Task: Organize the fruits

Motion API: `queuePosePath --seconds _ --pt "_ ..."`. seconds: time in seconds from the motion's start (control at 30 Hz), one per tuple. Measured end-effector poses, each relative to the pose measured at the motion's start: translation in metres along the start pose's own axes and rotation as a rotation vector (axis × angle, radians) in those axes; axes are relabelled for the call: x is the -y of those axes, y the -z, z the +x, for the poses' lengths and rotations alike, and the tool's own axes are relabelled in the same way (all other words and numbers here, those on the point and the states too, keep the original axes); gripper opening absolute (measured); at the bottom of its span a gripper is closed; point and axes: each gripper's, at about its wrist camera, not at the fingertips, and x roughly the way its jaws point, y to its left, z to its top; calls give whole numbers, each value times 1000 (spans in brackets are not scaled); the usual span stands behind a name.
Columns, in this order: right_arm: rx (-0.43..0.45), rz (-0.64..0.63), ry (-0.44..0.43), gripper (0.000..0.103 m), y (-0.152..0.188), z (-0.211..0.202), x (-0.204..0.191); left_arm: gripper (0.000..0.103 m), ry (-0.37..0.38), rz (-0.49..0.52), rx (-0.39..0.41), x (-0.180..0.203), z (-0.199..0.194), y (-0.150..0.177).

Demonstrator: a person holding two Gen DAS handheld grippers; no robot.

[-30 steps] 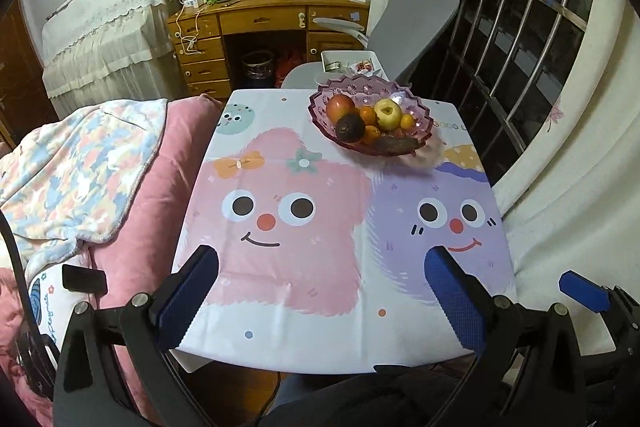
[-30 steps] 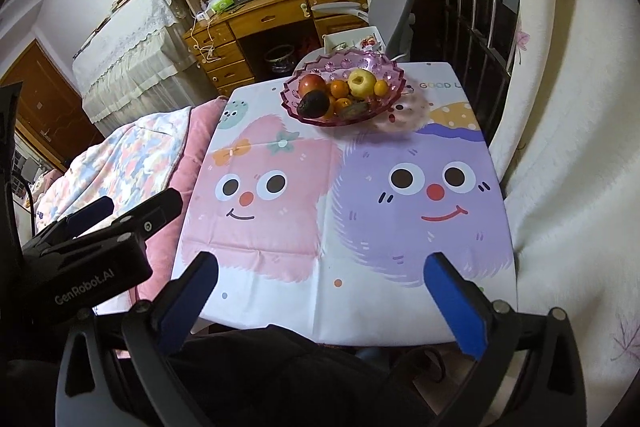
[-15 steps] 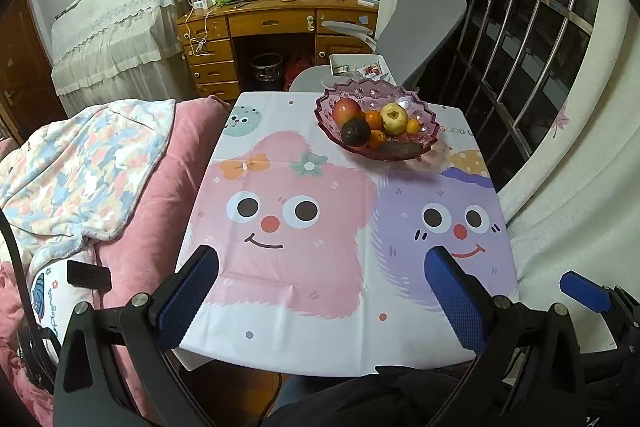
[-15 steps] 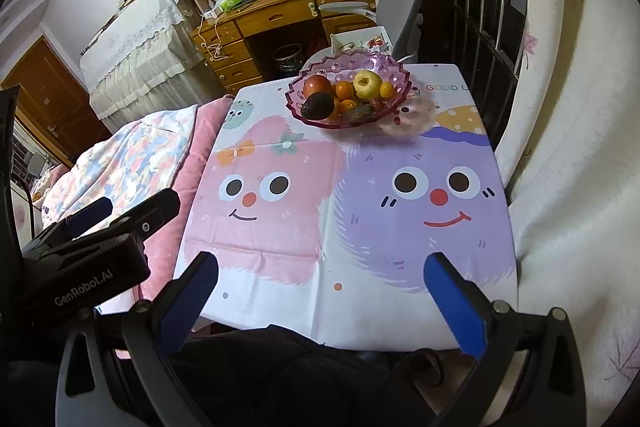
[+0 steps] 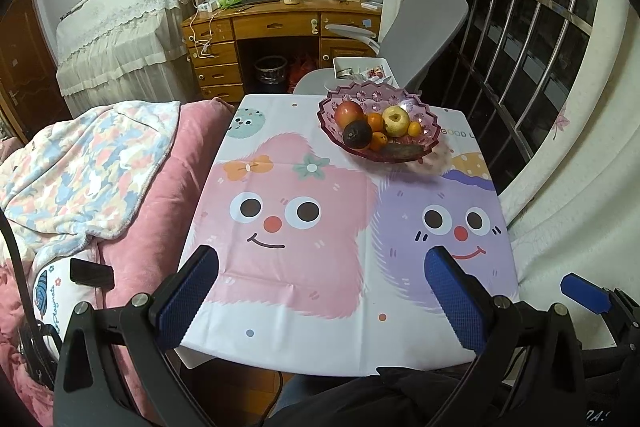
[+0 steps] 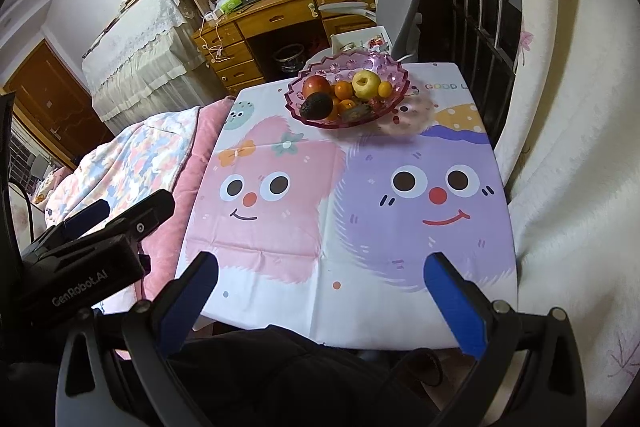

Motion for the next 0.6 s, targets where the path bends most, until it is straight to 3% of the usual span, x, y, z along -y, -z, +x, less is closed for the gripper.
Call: queuePosePath --seconds 0.6 --pt "-4 -7 -12 103 4 1 2 102 -16 -11 -4 0 -9 6"
